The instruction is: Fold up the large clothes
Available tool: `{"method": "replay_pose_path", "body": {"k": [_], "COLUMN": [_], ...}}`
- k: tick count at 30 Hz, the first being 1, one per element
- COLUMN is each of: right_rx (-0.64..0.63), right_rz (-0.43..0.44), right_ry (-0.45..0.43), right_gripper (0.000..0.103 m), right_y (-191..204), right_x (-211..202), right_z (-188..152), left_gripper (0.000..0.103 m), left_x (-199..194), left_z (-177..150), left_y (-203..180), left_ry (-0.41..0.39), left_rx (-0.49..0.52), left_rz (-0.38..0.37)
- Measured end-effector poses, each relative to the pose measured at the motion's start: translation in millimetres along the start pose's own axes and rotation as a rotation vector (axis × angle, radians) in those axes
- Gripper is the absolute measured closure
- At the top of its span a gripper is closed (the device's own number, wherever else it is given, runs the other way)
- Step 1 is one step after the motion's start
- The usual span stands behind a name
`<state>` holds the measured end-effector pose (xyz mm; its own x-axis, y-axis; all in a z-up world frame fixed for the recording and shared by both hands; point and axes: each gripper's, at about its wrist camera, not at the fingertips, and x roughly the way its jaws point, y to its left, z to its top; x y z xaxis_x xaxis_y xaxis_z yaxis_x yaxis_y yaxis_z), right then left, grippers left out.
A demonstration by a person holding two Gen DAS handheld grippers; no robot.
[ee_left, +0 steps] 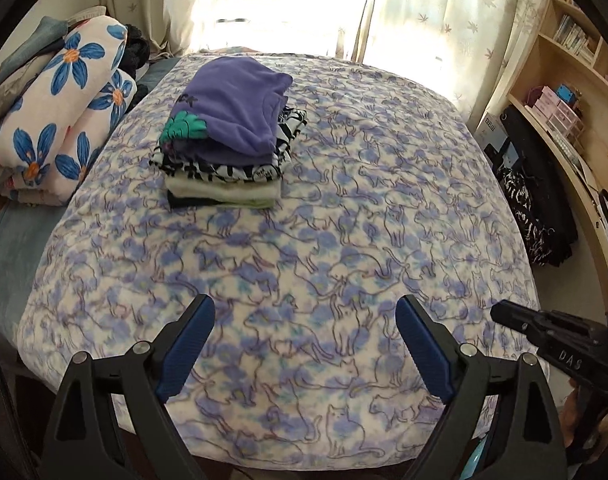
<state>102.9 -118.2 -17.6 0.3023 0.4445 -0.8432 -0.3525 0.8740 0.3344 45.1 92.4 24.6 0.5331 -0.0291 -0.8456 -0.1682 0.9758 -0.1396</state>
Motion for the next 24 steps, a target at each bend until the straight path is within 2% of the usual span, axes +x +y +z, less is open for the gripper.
{"method": "replay_pose_path", "body": {"k": [1, 3, 4, 12, 15, 24], "right_rx": [0.001, 0.014, 0.023, 0.03, 0.026, 0.028], "right_rz": [-0.016, -0.052, -0.056, -0.132, -0.159, -0.165], "right_ry": [0.003, 0.005, 0.002, -0.069, -0.09, -0.078], "right_gripper": [0.08, 0.068, 0.065, 0.056, 0.055, 0.055], "right_y": [-3.4, -10.7, -13.6, -12.3, -7.8, -3.0], "right_x": [-0.4, -2.1, -3.4, -21.1, -24.6, -20.8], "right_z": [-7.8, -25.6, -30.5, -58.3, -61.7, -66.8], "left_gripper": [0.012, 0.012, 0.012, 0.012, 0.012, 0.012], "left_x": [2.2, 8.5, 11.7, 22.0, 19.9, 19.2], "left_z": [-9.4, -22.5, -28.0, -62.6, -62.1, -65.2], "left_y": [-6.7, -15.7, -18.6, -46.7, -50.0, -54.3], "left_ry": [0.007, 0.024, 0.028, 0.032, 0.023, 0.036], "left_rx": [-0.004, -0.01, -0.014, 0.009, 0.011, 0.013], "left_rz": [0.007, 0.026, 0.03, 0.07, 0.085, 0.089]}}
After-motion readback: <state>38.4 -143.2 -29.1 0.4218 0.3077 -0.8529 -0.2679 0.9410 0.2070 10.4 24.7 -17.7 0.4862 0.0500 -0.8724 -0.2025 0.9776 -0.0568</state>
